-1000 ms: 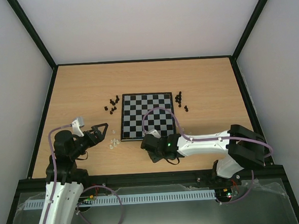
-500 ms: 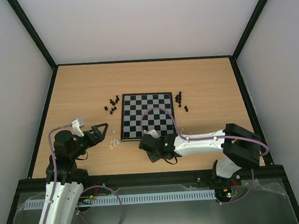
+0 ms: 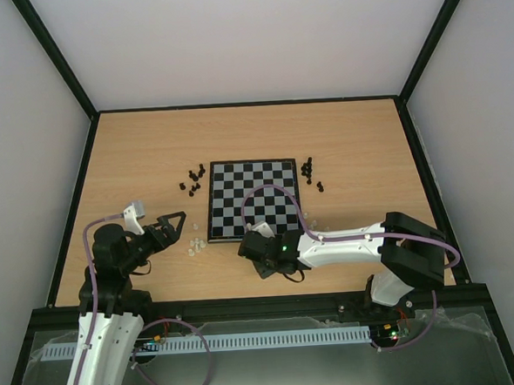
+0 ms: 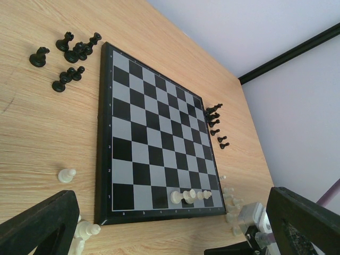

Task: Set up the chess pieces on the board
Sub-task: Pick up the chess piece at the center of the board.

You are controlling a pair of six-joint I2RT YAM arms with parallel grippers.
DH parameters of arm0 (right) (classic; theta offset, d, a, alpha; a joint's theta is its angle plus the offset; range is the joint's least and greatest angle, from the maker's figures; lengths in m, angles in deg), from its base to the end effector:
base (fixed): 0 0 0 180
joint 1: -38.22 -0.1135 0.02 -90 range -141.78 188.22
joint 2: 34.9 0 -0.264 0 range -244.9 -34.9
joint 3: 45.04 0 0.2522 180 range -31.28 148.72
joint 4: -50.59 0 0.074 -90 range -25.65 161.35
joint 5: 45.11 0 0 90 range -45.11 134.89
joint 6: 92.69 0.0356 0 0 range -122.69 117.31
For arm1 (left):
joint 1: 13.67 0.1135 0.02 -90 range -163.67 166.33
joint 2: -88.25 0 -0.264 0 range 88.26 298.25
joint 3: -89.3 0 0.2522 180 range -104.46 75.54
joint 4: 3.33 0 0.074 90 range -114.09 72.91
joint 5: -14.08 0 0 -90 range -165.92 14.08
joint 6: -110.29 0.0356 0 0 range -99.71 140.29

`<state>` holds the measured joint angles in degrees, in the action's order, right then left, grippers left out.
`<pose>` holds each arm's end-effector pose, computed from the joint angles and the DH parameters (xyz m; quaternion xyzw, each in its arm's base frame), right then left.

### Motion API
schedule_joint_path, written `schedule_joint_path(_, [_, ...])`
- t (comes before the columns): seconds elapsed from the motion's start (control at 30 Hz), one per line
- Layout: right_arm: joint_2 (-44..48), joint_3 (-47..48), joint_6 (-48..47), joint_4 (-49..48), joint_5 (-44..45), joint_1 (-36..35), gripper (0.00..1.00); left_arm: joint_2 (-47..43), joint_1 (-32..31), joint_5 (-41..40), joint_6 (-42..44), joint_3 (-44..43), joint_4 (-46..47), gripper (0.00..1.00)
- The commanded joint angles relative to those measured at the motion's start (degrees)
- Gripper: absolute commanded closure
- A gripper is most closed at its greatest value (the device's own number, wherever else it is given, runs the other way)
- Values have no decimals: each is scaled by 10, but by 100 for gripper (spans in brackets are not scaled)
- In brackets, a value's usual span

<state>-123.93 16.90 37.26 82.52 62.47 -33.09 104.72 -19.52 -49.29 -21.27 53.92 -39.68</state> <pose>0.1049 0.2766 0.1701 -0.2181 0.9279 0.1347 0.2706 0.1042 -0.0267 0.2384 -0.1108 0.7885 -0.4015 0.4526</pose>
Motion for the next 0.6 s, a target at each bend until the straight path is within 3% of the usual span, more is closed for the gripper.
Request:
schedule_joint_path(0.0, [-11,7,4,28,14,-5,85,-3,-2,0,2,4,7,1])
schedule_joint_path(0.57, [32,6,9,55,39,-5,94,-1,-2,-3,3,4,7,1])
